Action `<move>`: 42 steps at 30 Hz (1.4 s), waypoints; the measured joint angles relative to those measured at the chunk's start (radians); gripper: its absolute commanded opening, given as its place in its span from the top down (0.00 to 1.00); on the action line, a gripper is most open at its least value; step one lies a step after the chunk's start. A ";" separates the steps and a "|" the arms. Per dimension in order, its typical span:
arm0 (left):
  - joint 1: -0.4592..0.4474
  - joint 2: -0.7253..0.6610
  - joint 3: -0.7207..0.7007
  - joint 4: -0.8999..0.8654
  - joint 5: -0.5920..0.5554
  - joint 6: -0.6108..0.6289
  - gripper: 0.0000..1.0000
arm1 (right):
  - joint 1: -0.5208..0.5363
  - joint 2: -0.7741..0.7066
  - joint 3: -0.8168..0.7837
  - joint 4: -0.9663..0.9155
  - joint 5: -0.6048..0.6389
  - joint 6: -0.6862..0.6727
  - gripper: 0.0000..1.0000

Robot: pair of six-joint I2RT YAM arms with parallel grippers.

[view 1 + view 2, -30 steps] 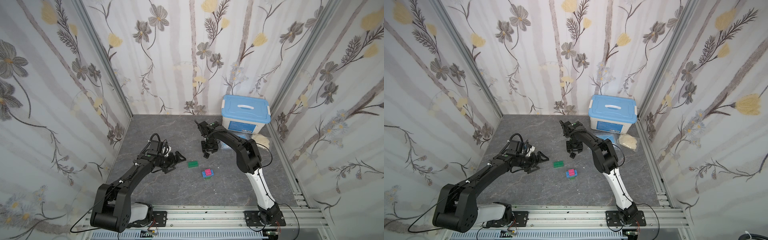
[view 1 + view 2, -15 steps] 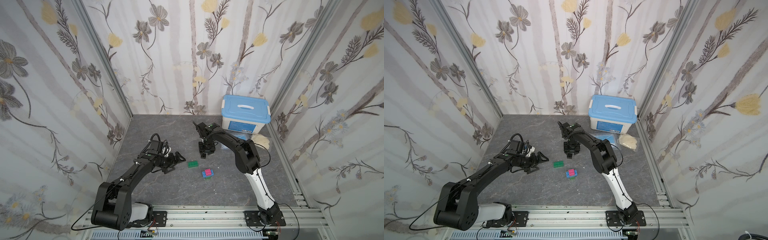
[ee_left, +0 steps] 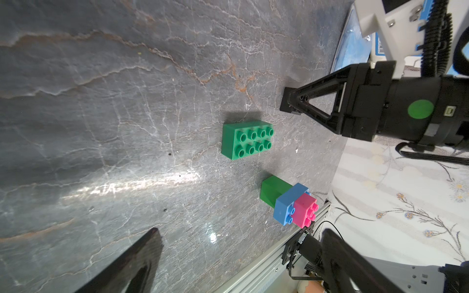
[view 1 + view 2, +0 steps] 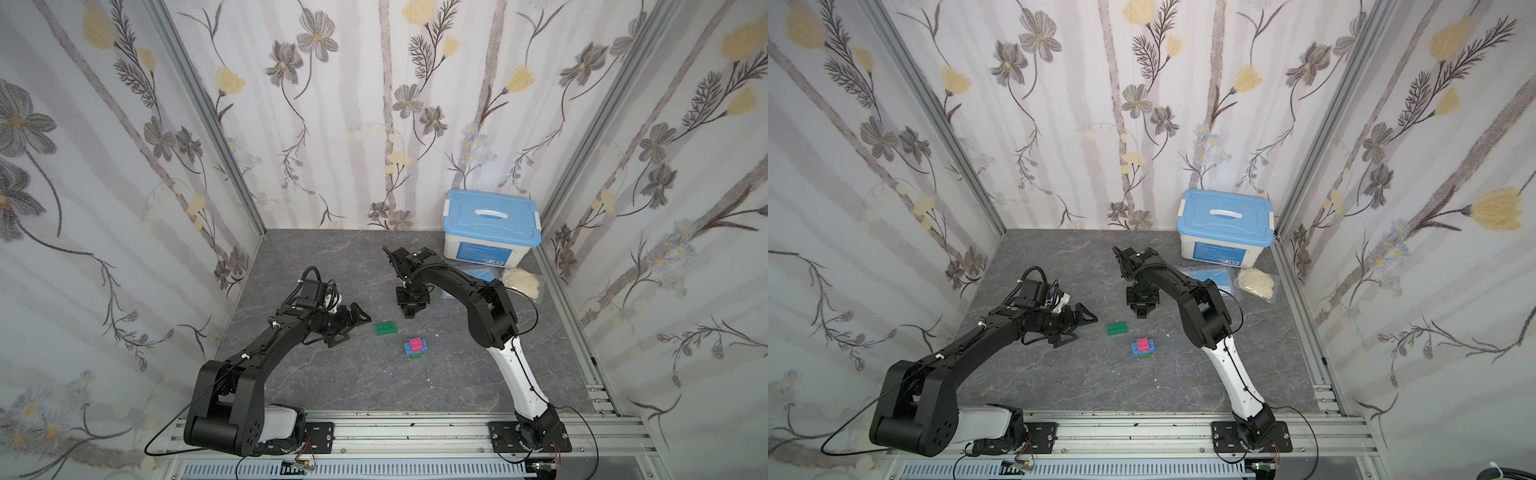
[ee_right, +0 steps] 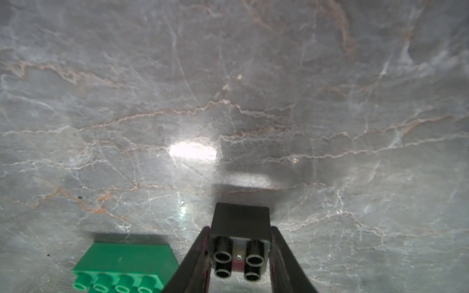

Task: Assemble the letter f with lego
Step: Pick up the lego brick from the center of the board, then assemble the lego brick with the lego brick.

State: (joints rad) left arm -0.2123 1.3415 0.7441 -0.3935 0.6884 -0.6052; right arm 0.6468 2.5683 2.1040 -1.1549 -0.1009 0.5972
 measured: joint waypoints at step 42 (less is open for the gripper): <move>-0.278 0.248 -0.140 0.704 0.190 -0.272 0.47 | 0.119 -0.575 -0.531 0.051 -0.087 -0.014 0.70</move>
State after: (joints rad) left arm -0.4904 1.5898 0.6037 0.3107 0.8787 -0.8768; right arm 0.7662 1.9934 1.5734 -1.1038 -0.1883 0.5835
